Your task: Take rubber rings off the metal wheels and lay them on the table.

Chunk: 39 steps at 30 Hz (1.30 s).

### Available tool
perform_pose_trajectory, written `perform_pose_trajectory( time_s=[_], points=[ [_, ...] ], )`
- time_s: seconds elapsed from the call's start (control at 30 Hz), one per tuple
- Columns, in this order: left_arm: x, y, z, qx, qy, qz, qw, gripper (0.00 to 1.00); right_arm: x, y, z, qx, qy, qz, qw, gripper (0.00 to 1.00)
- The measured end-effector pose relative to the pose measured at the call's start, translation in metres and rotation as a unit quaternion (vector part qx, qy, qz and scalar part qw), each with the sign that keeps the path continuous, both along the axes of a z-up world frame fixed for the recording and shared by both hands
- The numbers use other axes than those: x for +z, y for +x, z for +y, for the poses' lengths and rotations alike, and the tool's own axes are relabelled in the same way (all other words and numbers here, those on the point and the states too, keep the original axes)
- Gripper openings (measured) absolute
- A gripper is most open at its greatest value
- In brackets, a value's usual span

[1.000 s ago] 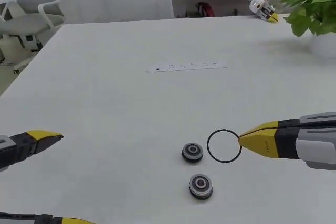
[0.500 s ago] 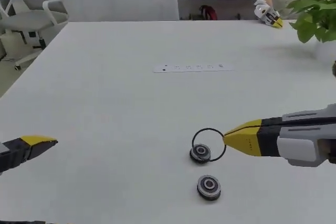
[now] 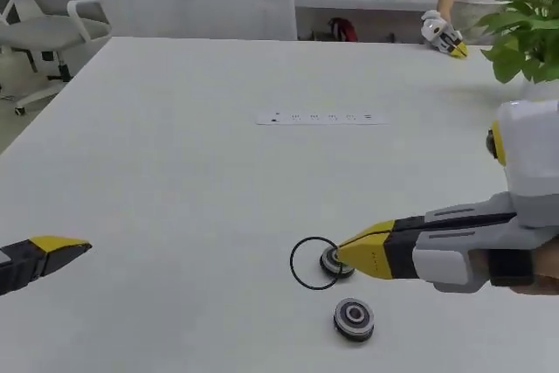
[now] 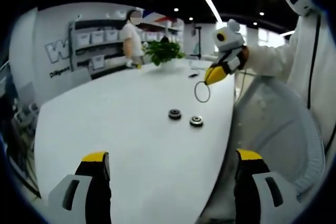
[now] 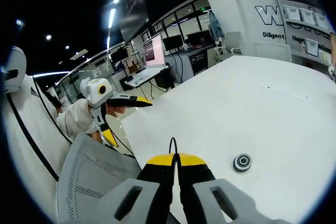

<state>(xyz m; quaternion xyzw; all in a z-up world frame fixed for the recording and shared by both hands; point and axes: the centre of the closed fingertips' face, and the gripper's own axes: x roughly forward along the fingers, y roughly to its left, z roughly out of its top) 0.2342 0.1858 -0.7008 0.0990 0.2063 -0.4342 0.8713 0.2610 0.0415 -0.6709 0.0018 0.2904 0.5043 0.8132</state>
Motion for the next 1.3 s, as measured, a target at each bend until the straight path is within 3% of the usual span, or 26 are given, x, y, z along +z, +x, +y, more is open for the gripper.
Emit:
perform_pose_trajectory(
  time_s=[0.3, 0.63, 0.73, 1.0, 1.3],
  points=[
    [-0.006, 0.007, 0.01, 0.015, -0.01, 0.001, 0.9998, 1.0, -0.013, 0.011, 0.018, 0.02, -0.011, 0.013, 0.9997, 0.0],
    [-0.019, 0.002, 0.009, 0.009, -0.007, 0.018, 0.9998, 1.0, -0.036, 0.016, 0.034, 0.038, -0.023, 0.036, 0.9984, 0.0],
    [-0.021, 0.002, 0.01, 0.012, -0.007, 0.024, 0.9996, 1.0, -0.043, 0.018, 0.035, 0.039, -0.025, 0.042, 0.9981, 0.0],
    [-0.019, 0.004, 0.011, 0.017, -0.013, 0.022, 0.9995, 1.0, -0.071, 0.023, 0.032, 0.029, -0.04, 0.067, 0.9965, 0.0],
    [-0.02, 0.004, 0.01, 0.014, -0.008, 0.024, 0.9996, 1.0, -0.09, 0.022, 0.031, 0.026, -0.057, 0.072, 0.9954, 0.0]
  ],
)
